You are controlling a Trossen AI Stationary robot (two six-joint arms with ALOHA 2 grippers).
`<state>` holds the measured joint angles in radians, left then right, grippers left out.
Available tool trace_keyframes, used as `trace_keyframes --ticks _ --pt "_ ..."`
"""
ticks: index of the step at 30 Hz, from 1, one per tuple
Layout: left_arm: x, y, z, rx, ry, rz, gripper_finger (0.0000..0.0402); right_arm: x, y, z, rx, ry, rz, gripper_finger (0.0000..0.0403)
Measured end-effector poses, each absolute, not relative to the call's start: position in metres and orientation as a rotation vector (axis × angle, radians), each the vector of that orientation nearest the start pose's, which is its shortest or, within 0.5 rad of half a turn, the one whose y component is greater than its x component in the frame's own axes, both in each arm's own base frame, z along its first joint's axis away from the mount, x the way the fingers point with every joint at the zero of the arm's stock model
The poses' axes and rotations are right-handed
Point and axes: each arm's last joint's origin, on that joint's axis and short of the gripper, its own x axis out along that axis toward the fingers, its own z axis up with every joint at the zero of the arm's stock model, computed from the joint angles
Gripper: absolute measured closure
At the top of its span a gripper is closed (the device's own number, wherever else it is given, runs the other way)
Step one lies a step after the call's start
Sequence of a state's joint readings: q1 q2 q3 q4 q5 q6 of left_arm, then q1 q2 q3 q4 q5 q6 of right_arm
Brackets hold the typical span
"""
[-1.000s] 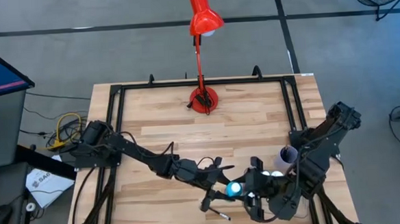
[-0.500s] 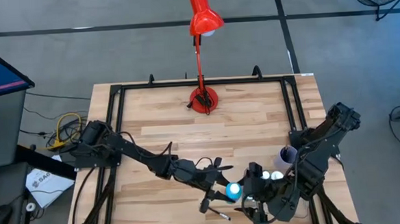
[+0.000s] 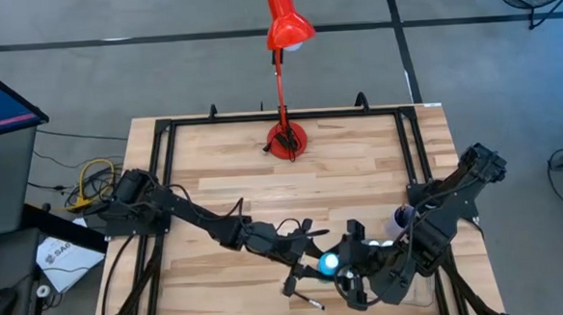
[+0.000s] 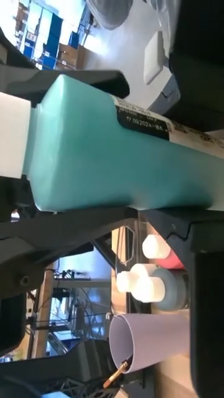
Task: Pick & Place Paint Supplies
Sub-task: Put the light blue paint bottle into the transparent bin
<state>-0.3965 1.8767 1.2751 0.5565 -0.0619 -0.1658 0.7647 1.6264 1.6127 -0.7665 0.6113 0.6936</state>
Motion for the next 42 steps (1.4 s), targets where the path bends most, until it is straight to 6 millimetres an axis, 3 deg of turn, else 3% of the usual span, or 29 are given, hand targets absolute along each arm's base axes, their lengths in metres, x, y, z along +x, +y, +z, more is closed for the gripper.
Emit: trace_keyframes --ticks 5,14,22,35,42 --pt "0.399 -0.165 0.262 -0.155 0.07 -0.331 0.0294 0.261 0.227 0.36 0.171 0.608 -0.068 0.022" --pt "0.393 -0.165 0.267 -0.134 0.12 -0.397 0.0208 0.248 0.236 0.357 0.202 0.636 -0.074 0.022" --pt "0.377 -0.163 0.281 -0.086 0.193 -0.322 0.0168 0.215 0.25 0.351 0.203 0.652 -0.152 0.0221" --pt "0.335 -0.155 0.284 -0.059 0.128 -0.202 0.0182 0.154 0.271 0.343 0.339 0.687 -0.212 0.0224" --pt "0.33 -0.153 0.282 -0.073 0.088 -0.208 0.0181 0.114 0.274 0.336 0.378 0.685 -0.298 0.0224"
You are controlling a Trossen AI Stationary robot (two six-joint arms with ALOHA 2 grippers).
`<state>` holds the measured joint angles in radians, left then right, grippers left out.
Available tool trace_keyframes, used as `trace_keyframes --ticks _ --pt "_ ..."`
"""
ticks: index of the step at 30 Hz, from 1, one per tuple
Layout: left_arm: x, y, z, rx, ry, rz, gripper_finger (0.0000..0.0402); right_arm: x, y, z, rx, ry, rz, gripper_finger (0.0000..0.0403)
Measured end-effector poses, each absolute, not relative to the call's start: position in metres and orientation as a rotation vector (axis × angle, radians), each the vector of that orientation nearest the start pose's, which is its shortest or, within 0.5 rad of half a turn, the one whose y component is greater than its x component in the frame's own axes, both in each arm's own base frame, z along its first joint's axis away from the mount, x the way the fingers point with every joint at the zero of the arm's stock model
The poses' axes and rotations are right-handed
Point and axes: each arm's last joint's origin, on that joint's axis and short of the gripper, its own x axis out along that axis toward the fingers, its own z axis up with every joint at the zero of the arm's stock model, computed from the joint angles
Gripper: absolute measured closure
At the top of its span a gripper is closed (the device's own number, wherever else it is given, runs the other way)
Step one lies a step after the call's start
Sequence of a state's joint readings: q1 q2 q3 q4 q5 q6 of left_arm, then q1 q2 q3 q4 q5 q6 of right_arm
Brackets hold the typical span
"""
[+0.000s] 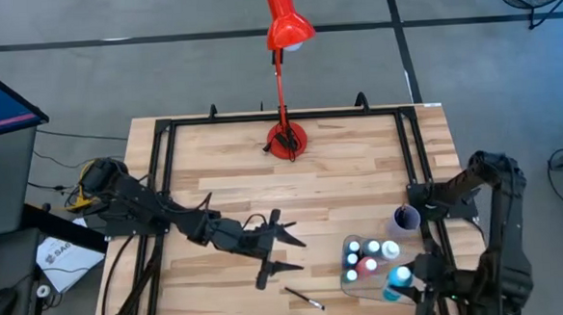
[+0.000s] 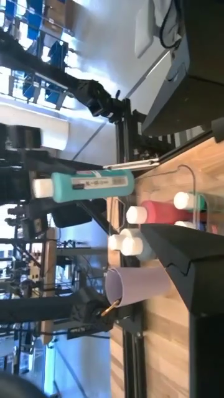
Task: Pick & Place Paint Supplies
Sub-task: Put the light blue paint bottle into the transparent bin
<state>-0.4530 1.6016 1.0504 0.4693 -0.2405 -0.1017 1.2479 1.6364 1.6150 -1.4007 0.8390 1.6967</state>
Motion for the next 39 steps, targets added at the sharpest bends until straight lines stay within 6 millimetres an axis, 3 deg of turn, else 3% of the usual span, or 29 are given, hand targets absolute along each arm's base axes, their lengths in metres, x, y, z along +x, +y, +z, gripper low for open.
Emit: trace_keyframes --ticks 6,13,17,26,33,39 --pt "0.331 -0.152 0.283 -0.076 0.08 -0.206 0.018 0.099 0.291 0.304 0.306 0.654 -0.413 0.0224" --pt "0.331 -0.152 0.283 -0.077 0.077 -0.203 0.018 0.096 0.315 0.267 0.227 0.641 -0.452 0.0224" --pt "0.331 -0.152 0.284 -0.083 0.076 -0.2 0.018 0.097 0.319 0.249 0.163 0.549 -0.444 0.0224" --pt "0.331 -0.152 0.283 -0.084 0.075 -0.185 0.018 0.09 0.306 0.212 0.144 0.592 -0.561 0.0225" --pt "0.331 -0.152 0.283 -0.081 0.076 -0.185 0.018 0.085 0.296 0.199 0.18 0.595 -0.627 0.0225" --pt "0.331 -0.152 0.283 -0.079 0.077 -0.185 0.018 0.093 0.294 0.198 0.197 0.588 -0.652 0.0225"
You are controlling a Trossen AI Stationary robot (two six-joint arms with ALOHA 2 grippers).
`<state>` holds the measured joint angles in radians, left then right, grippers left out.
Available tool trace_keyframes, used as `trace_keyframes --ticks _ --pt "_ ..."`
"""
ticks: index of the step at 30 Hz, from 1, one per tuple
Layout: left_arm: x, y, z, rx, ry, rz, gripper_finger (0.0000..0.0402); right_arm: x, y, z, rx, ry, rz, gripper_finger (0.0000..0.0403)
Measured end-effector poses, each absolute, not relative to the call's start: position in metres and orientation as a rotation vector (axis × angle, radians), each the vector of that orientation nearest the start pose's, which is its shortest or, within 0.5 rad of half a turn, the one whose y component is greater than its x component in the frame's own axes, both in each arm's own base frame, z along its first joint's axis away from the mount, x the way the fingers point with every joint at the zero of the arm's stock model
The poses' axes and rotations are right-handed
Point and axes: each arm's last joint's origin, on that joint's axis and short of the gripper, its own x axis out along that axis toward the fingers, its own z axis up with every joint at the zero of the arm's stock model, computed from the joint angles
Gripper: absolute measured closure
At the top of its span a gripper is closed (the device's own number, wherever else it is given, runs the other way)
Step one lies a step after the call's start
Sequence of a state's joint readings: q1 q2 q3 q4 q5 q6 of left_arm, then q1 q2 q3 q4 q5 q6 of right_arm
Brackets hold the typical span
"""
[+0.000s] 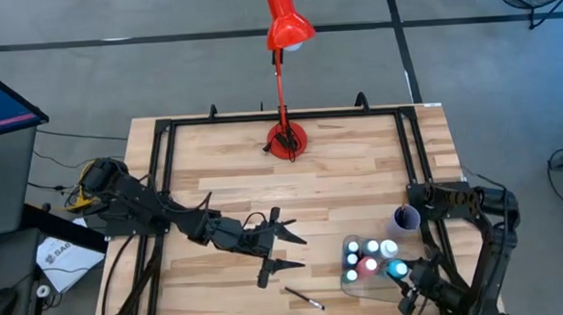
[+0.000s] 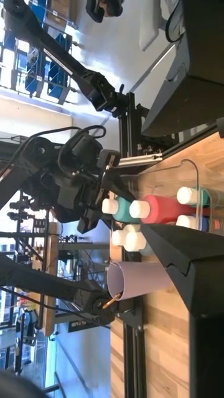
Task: Pick & Place Paint Supplies
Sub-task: Put the light blue paint bottle into the transparent bin
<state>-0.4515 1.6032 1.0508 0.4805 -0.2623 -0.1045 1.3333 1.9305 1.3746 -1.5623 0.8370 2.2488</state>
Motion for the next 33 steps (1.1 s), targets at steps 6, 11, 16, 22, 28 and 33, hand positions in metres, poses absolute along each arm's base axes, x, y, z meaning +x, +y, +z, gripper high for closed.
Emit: trace_keyframes --ticks 6,11,16,22,28,33 --pt "0.331 -0.152 0.283 -0.076 0.079 -0.186 0.018 0.105 0.292 0.196 0.178 0.609 -0.656 0.0225" --pt "0.331 -0.152 0.282 -0.074 0.083 -0.186 0.0183 0.111 0.291 0.196 0.162 0.617 -0.663 0.0225" --pt "0.331 -0.152 0.282 -0.074 0.084 -0.186 0.0181 0.117 0.289 0.196 0.158 0.601 -0.661 0.0226" --pt "0.331 -0.152 0.282 -0.073 0.085 -0.186 0.0187 0.126 0.287 0.193 0.165 0.605 -0.667 0.0226" --pt "0.331 -0.152 0.282 -0.073 0.086 -0.188 0.0186 0.129 0.284 0.185 0.177 0.61 -0.672 0.0226" --pt "0.331 -0.152 0.282 -0.073 0.086 -0.188 0.0189 0.129 0.284 0.183 0.183 0.603 -0.673 0.0226"
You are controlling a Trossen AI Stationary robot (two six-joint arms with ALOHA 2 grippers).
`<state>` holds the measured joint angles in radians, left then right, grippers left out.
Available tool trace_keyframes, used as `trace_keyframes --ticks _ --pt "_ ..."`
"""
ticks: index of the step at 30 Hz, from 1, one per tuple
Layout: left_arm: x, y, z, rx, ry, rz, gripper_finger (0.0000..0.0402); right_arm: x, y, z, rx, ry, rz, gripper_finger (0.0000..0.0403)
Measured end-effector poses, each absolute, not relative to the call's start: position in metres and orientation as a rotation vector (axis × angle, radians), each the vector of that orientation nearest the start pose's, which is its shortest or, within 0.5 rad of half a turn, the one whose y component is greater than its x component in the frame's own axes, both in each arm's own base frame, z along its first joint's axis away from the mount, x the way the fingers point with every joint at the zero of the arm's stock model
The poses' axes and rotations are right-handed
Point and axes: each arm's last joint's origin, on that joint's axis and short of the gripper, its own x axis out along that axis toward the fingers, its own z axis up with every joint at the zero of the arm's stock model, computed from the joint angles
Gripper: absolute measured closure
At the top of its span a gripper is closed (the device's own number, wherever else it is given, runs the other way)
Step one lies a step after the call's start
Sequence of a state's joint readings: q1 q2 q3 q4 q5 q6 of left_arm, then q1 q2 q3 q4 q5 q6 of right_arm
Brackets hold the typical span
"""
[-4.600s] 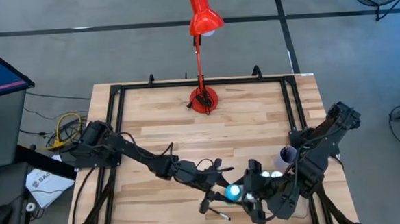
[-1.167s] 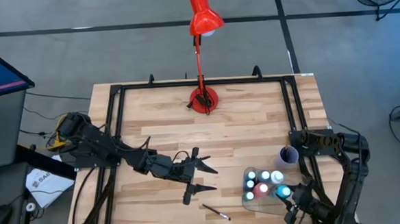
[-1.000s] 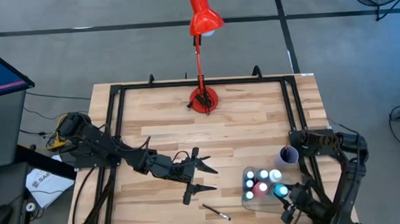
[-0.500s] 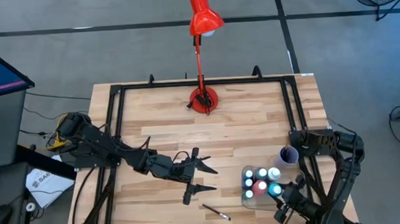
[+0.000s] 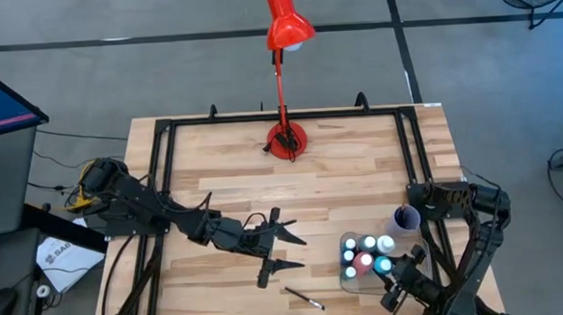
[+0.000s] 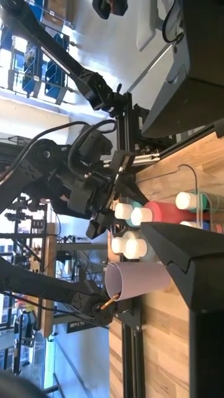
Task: Pick & Place Paint Supplies
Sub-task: Put the light blue paint bottle into the transparent bin
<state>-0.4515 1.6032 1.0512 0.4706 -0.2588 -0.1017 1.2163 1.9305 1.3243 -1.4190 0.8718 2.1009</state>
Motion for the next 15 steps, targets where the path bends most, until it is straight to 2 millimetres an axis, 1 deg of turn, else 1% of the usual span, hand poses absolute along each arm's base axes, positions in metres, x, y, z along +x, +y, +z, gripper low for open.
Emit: trace_keyframes --ticks 2,7,10,12,15 --pt "0.3307 -0.1523 0.2822 -0.073 0.086 -0.189 0.019 0.1286 0.2834 0.1826 0.185 0.605 -0.676 0.0213" --pt "0.3307 -0.1523 0.2818 -0.072 0.09 -0.188 0.0187 0.1276 0.2819 0.1813 0.179 0.638 -0.701 0.0117" --pt "0.3307 -0.1523 0.2817 -0.071 0.091 -0.188 0.0186 0.1273 0.2817 0.1817 0.183 0.634 -0.704 0.0068" --pt "0.3307 -0.1523 0.2813 -0.07 0.095 -0.188 0.0187 0.1272 0.282 0.1825 0.185 0.634 -0.704 0.0045" --pt "0.3307 -0.1522 0.2809 -0.068 0.099 -0.187 0.0187 0.1277 0.2834 0.1876 0.182 0.637 -0.708 0.0025"
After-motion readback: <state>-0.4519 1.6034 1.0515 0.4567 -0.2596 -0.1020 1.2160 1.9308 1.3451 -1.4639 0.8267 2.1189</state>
